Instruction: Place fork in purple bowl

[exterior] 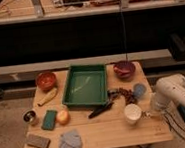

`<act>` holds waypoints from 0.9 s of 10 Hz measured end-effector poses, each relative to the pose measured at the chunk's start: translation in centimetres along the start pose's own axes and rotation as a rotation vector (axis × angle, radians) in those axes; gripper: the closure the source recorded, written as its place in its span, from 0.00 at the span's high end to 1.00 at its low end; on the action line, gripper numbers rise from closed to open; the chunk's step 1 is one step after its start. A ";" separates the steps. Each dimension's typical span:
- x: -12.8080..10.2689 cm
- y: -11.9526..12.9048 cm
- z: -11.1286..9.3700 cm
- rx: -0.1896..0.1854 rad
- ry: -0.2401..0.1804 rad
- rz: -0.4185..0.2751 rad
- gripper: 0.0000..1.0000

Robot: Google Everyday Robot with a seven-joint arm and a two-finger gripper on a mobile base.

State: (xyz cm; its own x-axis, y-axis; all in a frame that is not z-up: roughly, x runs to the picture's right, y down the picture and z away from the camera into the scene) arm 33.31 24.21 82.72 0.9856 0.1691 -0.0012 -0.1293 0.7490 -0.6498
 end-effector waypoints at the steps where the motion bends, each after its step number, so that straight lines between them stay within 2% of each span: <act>1: 0.0 0.0 0.0 -0.001 0.000 0.000 0.03; 4: 0.6 -0.1 -1.7 0.021 -0.002 -0.012 0.03; 6: 0.7 -0.6 -5.1 0.063 -0.010 -0.029 0.03; 9: 0.3 -1.2 -13.4 0.123 -0.007 -0.067 0.03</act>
State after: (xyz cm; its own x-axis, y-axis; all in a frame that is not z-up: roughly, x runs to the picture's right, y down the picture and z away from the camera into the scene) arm 35.17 14.78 73.33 0.9917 0.1204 0.0448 -0.0761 0.8316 -0.5502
